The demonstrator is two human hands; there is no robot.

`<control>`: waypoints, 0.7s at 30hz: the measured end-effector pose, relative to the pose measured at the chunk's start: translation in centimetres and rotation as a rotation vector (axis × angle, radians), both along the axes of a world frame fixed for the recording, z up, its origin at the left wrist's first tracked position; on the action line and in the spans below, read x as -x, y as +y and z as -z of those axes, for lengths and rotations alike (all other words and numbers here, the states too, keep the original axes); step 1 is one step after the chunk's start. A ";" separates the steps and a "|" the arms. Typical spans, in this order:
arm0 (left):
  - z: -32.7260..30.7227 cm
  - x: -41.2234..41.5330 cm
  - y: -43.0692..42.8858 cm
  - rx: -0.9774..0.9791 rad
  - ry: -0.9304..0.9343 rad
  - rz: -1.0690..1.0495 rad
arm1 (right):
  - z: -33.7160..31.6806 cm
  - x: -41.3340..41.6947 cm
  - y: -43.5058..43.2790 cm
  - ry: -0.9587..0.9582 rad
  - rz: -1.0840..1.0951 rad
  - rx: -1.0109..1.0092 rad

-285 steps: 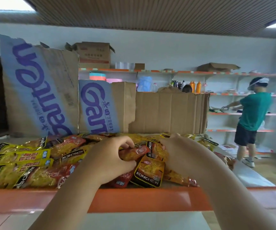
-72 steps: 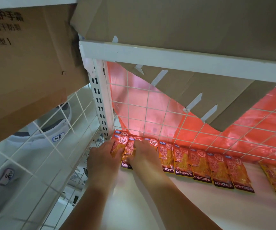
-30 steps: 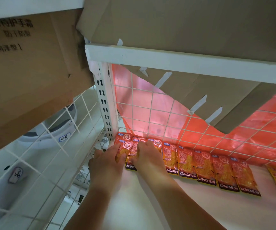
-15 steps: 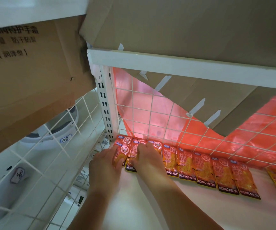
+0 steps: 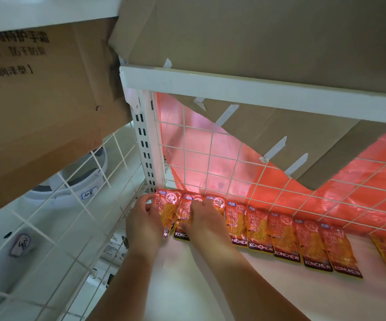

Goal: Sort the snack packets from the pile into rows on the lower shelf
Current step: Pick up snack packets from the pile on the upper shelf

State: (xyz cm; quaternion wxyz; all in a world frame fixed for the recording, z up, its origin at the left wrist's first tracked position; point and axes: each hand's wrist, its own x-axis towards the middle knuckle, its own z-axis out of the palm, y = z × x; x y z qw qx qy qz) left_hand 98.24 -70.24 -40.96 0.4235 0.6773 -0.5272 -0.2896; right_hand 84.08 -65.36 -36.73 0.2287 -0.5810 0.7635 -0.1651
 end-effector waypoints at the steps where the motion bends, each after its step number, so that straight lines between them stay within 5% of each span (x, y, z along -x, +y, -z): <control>1: 0.1 0.2 -0.1 -0.017 -0.016 -0.007 | 0.0 0.0 0.0 0.000 0.001 0.002; 21: 0.4 1.1 0.2 0.014 -0.274 0.007 | 0.8 -0.1 -0.3 0.016 -0.017 0.055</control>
